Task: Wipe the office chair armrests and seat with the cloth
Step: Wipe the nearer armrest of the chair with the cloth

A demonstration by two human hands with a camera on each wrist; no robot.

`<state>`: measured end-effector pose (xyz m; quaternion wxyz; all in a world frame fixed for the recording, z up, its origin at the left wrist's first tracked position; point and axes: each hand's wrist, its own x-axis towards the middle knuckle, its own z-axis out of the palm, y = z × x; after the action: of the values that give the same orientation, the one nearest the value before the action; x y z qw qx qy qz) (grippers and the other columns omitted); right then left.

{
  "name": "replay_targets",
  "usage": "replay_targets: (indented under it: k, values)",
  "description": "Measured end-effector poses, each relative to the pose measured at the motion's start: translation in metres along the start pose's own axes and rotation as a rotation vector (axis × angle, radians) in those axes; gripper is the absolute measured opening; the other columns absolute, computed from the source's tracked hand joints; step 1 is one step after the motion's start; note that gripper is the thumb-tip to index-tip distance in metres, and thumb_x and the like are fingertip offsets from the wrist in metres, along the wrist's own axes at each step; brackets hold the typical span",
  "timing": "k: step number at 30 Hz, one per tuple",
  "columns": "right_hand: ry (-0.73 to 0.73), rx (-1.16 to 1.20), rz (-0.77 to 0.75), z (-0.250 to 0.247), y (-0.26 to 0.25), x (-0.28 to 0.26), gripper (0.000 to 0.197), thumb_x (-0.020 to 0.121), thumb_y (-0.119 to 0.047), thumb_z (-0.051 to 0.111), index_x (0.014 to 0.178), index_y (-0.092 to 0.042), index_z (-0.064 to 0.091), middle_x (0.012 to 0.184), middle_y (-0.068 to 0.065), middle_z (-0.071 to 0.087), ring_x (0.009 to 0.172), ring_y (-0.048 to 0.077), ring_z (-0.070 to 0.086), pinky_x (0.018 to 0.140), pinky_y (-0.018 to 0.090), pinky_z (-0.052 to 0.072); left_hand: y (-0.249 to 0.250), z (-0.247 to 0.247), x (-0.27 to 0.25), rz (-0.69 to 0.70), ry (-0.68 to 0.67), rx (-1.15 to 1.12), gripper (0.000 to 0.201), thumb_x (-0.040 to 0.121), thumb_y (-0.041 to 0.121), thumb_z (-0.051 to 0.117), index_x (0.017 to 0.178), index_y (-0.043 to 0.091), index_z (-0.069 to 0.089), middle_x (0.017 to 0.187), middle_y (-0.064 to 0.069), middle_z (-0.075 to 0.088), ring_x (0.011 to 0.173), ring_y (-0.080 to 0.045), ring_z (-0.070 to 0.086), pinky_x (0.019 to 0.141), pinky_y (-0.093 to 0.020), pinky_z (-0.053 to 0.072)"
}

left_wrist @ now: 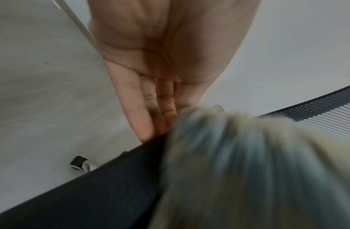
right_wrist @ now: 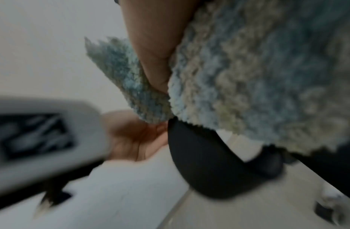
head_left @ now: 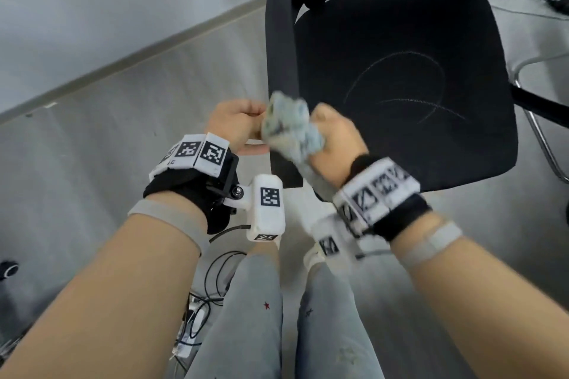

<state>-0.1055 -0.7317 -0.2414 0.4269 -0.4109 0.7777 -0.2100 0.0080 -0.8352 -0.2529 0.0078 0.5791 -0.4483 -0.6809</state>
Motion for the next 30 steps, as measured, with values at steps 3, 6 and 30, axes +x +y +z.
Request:
replay_targets:
  k: [3, 6, 30]
  values:
    - [-0.146, -0.064, -0.037, 0.02, 0.024, -0.045, 0.021, 0.069, -0.024, 0.046, 0.05, -0.019, 0.041, 0.075, 0.0, 0.038, 0.068, 0.021, 0.04, 0.059, 0.035, 0.03, -0.001, -0.001, -0.001, -0.014, -0.018, 0.007, 0.014, 0.086, 0.014, 0.058, 0.073, 0.017, 0.057, 0.069, 0.004, 0.059, 0.06, -0.01, 0.058, 0.057, -0.023, 0.057]
    - [0.023, 0.138, 0.054, 0.009, 0.019, -0.036, 0.027, 0.072, -0.015, 0.051, 0.049, -0.024, 0.041, 0.068, -0.005, 0.045, 0.068, 0.029, 0.049, 0.06, 0.043, 0.042, -0.001, -0.001, 0.001, -0.019, -0.03, 0.023, 0.013, 0.087, 0.015, 0.057, 0.074, 0.017, 0.057, 0.071, 0.001, 0.057, 0.063, -0.012, 0.058, 0.067, -0.029, 0.056]
    - [-0.029, 0.089, 0.064, -0.014, -0.009, 0.042, 0.011, 0.081, -0.009, 0.06, 0.071, -0.011, 0.064, 0.099, 0.015, 0.054, 0.094, 0.035, 0.058, 0.086, 0.047, 0.048, 0.023, -0.011, 0.026, 0.061, -0.021, 0.099, 0.034, 0.08, -0.008, 0.052, 0.085, 0.025, 0.048, 0.076, 0.004, 0.055, 0.075, -0.016, 0.056, 0.065, -0.032, 0.049]
